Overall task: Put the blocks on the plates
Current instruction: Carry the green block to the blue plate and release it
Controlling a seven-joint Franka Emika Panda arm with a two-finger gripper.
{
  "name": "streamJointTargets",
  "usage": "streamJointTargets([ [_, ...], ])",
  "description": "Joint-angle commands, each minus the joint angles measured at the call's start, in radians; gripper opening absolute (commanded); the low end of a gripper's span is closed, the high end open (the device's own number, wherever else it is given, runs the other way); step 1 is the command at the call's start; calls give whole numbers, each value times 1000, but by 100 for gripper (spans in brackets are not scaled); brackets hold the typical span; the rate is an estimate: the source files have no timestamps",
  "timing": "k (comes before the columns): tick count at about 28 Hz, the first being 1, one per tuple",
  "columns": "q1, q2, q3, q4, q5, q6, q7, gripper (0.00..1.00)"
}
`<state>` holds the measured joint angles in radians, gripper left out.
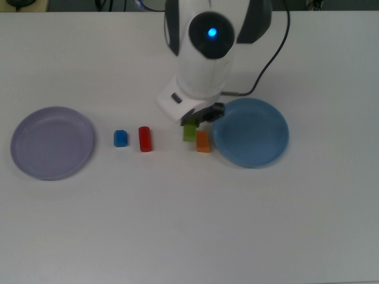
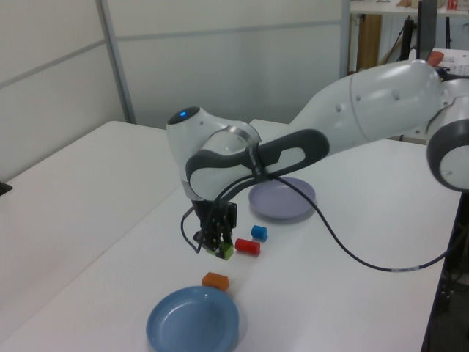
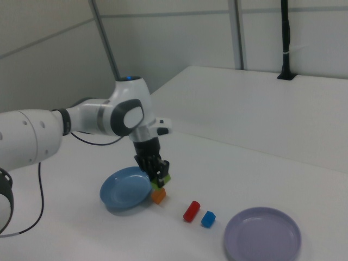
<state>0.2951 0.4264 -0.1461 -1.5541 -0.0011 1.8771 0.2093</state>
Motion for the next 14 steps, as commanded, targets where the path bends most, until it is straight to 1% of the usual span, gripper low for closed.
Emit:
streamJointTargets([
  [1, 35, -12, 53, -23, -20, -3, 41, 0],
  [3, 53, 3, 59, -14, -28, -1, 48, 0],
  [4, 73, 18, 59, -6, -37, -1, 58, 0],
  [6, 87, 23, 59, -6, -42, -1, 65, 0],
  [9, 93, 38, 60, -3, -42, -1, 65, 0],
  [13, 93, 40, 60, -3, -43, 8, 65, 0],
  [14, 93, 40, 59, -3, -45, 13, 67, 13],
])
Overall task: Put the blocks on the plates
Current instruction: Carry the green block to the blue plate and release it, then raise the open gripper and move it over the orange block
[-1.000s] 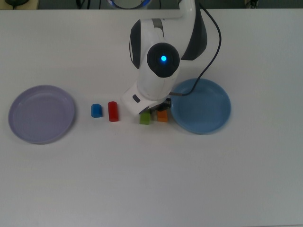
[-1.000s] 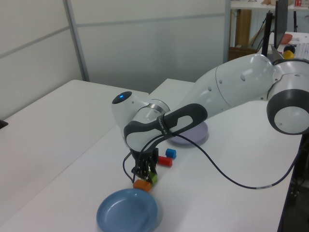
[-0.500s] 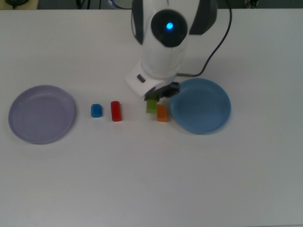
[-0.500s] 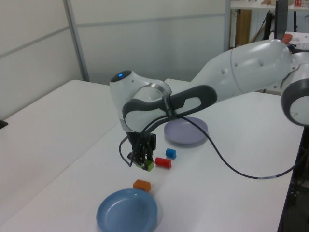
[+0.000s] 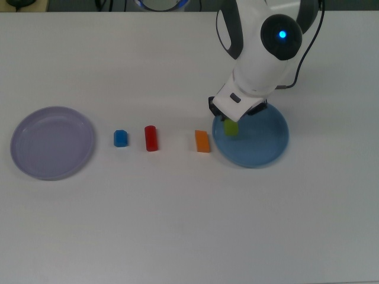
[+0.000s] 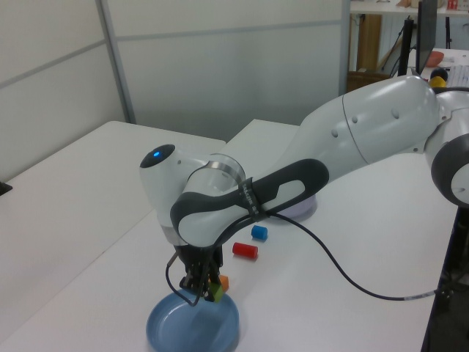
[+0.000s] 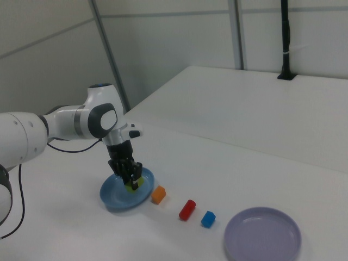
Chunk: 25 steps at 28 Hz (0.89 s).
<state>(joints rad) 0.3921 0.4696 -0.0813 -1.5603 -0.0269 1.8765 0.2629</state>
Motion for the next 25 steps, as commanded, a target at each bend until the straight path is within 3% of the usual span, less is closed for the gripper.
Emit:
streamJointTargets([
  [1, -4, -3, -6, 3, -19, 13, 13, 21],
  [7, -4, -3, -5, 2, -33, 9, 10, 37],
  [8, -4, -5, -6, 2, -33, 6, 12, 43],
  [10, -3, -6, -6, 2, -33, 1, 13, 69],
  [11, -1, -8, -6, 2, -34, -5, 25, 93],
  [14, -1, -6, -6, 2, -41, -10, 36, 100],
  [25, -29, -6, -28, 0, -57, -11, 22, 100],
])
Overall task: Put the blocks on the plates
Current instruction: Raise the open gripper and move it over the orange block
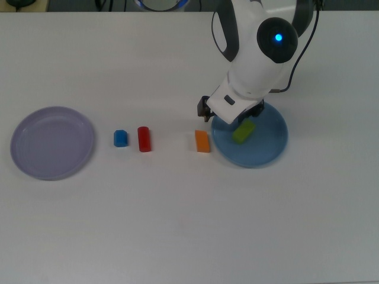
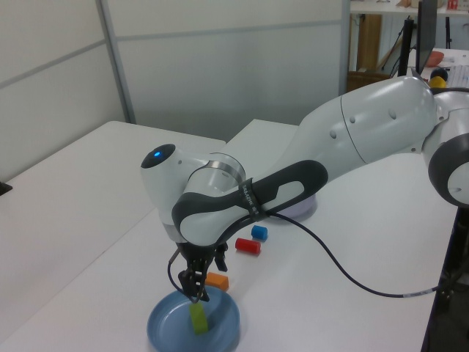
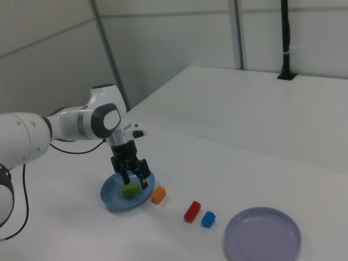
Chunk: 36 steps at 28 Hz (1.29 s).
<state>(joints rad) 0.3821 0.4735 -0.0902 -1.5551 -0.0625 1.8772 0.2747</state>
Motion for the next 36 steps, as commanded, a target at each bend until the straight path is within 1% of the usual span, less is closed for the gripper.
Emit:
streamJointTargets([
  [1, -26, -10, -26, -5, -28, -12, 5, 100],
  [2, -41, -10, -42, -6, -33, -12, -9, 100],
  [4, -66, -10, -55, -7, -33, -12, -23, 100],
  [7, -123, -7, -57, -10, -33, -10, -55, 100],
  [10, -144, 7, -59, -10, -42, -4, -65, 100],
  [12, -154, 16, -59, -10, -60, 2, -65, 100],
  [16, -155, 25, -56, -10, -62, 3, -57, 100],
  [20, -143, 24, -46, -10, -45, 3, -49, 100],
  [22, -126, 24, -34, -10, -33, 3, -37, 100],
  [26, -123, 27, -10, -10, -7, 6, -14, 100],
  [27, -121, 30, 7, -10, -2, 8, -5, 100],
  [28, -121, 31, 15, -10, -2, 8, 3, 99],
  [32, -120, 53, 32, -10, -3, 51, 47, 91],
  [35, -118, 66, 33, -10, -3, 92, 70, 82],
  [36, -118, 70, 33, -10, -3, 95, 72, 81],
])
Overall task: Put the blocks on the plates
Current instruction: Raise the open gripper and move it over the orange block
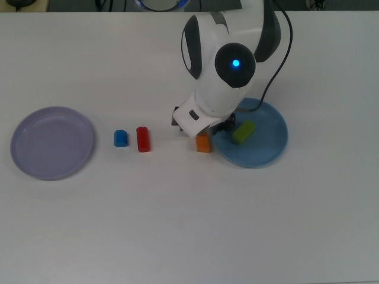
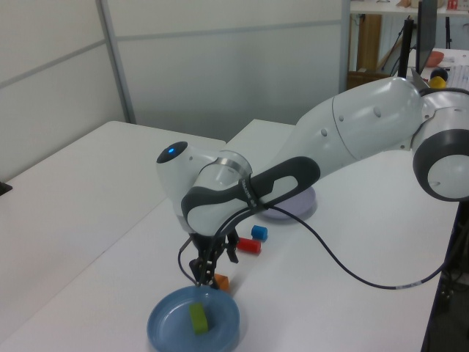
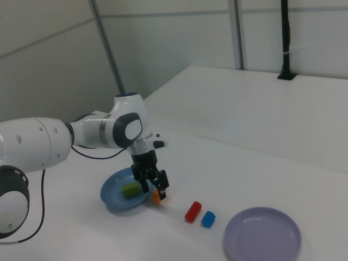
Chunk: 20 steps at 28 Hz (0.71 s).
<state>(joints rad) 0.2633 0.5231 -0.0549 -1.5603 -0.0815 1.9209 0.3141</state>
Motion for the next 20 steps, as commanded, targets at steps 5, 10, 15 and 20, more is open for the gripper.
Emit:
streamJointTargets([
  [5, -4, 20, -2, -1, 16, 52, 26, 80],
  [10, -9, 18, -3, 2, 19, 50, 23, 84],
  [15, -9, 14, -2, 2, 23, 49, 22, 88],
  [20, -12, 9, -5, 3, 69, 43, -7, 88],
])
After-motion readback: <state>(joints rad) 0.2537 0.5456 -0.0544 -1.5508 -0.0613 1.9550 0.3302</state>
